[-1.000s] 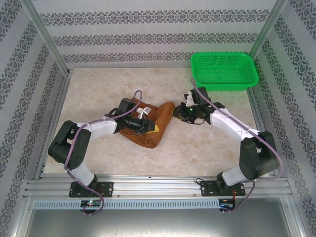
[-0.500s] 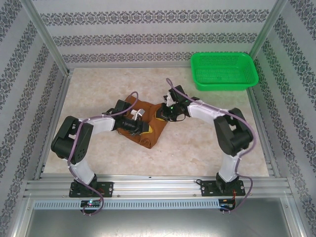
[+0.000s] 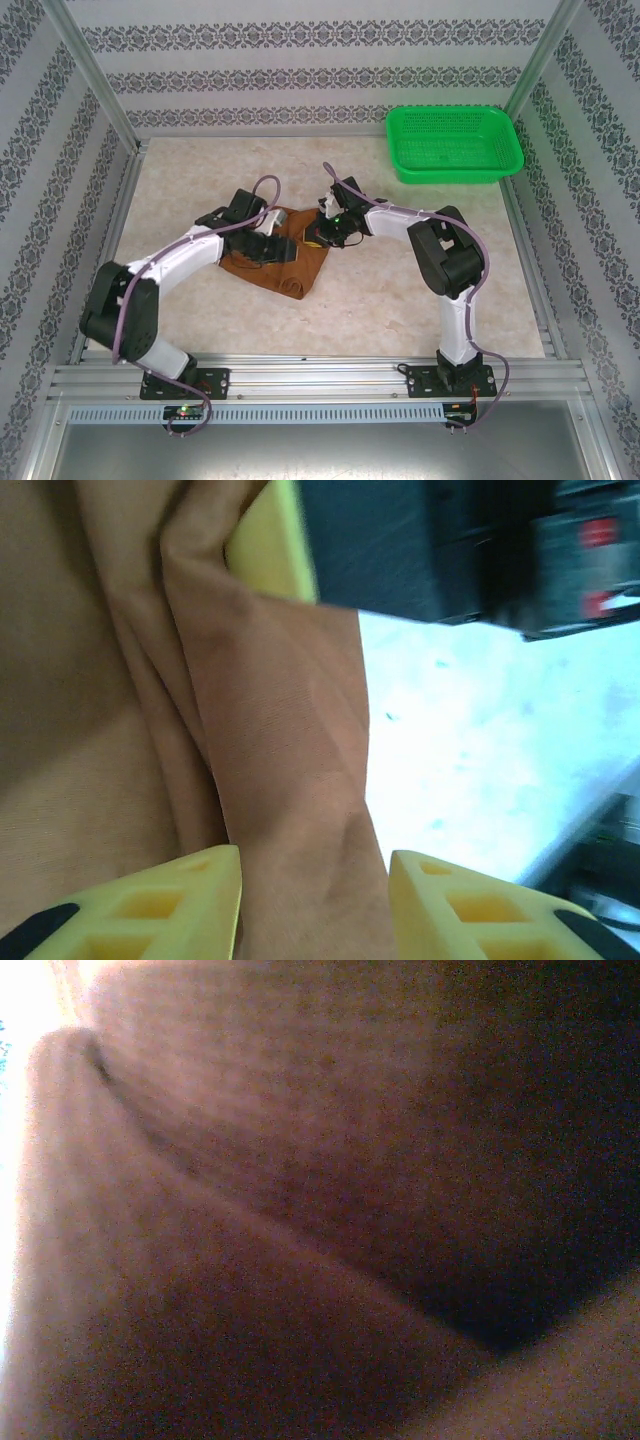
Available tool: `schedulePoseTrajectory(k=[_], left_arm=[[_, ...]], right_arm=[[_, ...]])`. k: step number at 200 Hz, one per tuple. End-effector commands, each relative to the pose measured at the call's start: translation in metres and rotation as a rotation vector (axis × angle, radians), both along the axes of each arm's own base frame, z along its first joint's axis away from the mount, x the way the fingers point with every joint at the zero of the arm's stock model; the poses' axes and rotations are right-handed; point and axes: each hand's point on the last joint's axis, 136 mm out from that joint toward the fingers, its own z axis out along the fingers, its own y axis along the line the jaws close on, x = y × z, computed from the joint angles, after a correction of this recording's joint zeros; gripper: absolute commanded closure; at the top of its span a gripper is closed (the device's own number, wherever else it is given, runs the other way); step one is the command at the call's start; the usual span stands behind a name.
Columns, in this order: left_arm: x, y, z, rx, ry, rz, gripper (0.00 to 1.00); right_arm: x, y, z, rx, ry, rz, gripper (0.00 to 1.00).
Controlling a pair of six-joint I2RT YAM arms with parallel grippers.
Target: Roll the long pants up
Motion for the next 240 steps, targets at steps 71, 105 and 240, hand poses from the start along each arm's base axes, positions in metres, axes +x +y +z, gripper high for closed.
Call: schedulePoseTrajectory(k=[71, 105, 240], left_arm=[[-0.019, -0.017, -0.036, 1.025, -0.394, -0.259, 0.30], [-0.005, 0.003, -0.060, 1.320, -0.466, -0.290, 0.29], [-0.013, 0.089, -0.184, 1.227, 0.245, -0.177, 0.67]], right_arm=[[-0.029, -0.027, -0.078, -0.122, 0.155, -0.057, 1.00], [-0.032, -0.027, -0.077, -0.118, 0.159, -0.048, 1.00], [-0.043, -0.029, -0.069, -0.111, 0.175, -0.043, 1.00]])
